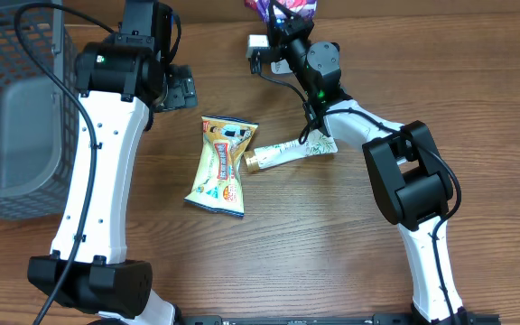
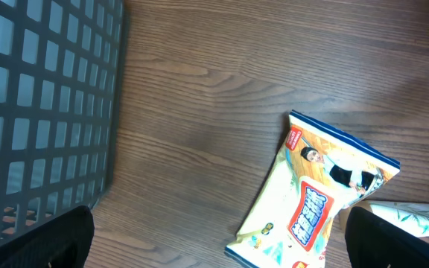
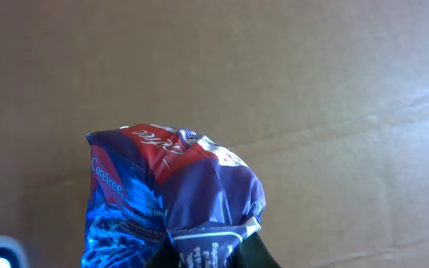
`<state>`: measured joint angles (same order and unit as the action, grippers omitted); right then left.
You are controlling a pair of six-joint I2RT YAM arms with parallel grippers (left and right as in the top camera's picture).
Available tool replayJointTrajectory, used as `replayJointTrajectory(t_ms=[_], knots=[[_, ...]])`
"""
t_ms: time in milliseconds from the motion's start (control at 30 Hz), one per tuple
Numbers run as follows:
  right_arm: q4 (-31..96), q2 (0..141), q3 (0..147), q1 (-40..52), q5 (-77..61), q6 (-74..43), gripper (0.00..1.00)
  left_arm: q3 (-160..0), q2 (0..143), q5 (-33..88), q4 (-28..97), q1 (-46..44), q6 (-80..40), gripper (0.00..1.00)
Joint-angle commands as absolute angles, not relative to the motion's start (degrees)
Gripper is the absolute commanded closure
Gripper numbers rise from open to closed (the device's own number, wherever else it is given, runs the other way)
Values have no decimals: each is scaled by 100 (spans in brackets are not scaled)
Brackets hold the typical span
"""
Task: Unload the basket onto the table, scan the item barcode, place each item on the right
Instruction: 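Carry the purple package right and place it at the table edge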
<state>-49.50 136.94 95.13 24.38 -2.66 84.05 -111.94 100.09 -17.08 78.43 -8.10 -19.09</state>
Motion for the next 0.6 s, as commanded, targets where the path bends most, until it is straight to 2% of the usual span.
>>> replayJointTrajectory(t_ms=[0,567], knots=[[-5017,13806,9727,2399,-392,8486,96,-11190,10014,-1686,7839,-790,-1800,0],[-5363,14092,9727,2340,-574,8357,96,-11190,10014,-1686,7839,-790,-1800,0]])
